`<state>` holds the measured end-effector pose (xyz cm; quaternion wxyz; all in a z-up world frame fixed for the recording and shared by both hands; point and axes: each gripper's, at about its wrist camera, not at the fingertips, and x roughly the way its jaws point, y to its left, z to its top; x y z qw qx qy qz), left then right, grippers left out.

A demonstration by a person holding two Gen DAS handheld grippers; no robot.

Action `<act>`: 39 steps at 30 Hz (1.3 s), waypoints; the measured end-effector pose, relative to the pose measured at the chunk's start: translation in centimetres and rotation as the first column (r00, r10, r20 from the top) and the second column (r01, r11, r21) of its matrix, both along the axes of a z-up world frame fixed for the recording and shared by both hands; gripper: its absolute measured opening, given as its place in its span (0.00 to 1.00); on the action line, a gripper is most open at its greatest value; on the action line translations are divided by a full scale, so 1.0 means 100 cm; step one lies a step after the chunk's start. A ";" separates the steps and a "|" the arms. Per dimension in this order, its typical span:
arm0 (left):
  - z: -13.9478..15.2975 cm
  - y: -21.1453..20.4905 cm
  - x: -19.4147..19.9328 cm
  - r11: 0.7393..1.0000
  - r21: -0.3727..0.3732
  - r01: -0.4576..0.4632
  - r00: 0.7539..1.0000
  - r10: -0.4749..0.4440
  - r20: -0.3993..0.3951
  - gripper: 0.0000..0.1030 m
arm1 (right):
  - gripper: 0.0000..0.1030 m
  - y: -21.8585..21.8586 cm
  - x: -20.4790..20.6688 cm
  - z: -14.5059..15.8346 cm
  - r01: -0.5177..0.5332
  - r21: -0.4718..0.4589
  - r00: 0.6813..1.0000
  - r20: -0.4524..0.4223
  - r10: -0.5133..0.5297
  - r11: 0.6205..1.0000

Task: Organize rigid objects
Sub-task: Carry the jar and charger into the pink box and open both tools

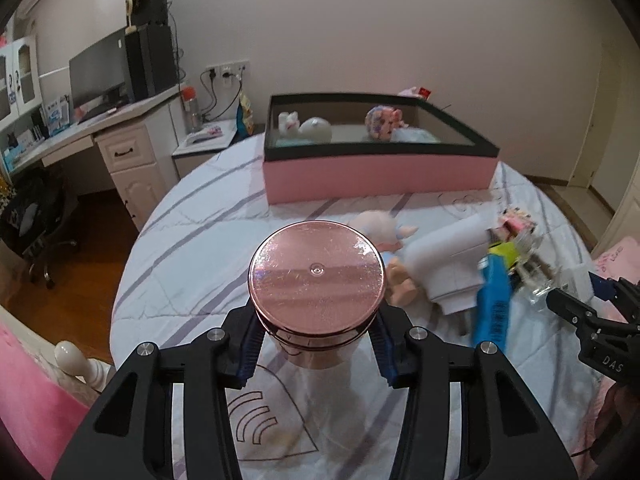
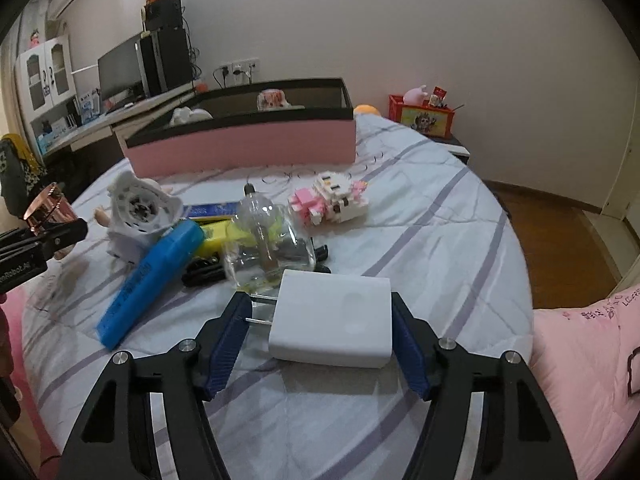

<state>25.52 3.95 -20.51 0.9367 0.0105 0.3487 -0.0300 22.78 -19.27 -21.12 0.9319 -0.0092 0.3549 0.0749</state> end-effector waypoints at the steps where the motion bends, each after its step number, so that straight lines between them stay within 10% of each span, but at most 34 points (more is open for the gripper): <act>1: 0.003 -0.002 -0.001 1.000 0.002 0.005 1.000 -0.005 0.005 0.46 | 0.66 0.000 -0.003 0.005 -0.002 -0.001 1.000 0.008 0.002 1.000; 21: 0.081 -0.034 0.062 0.994 0.043 0.101 0.986 -0.106 0.131 0.46 | 0.67 0.032 0.081 0.106 -0.146 0.007 0.970 0.198 0.142 0.989; 39: 0.020 -0.066 0.242 0.978 0.073 0.196 0.970 -0.183 -0.161 0.46 | 0.67 0.039 0.247 0.041 -0.153 -0.098 0.987 -0.058 0.148 0.983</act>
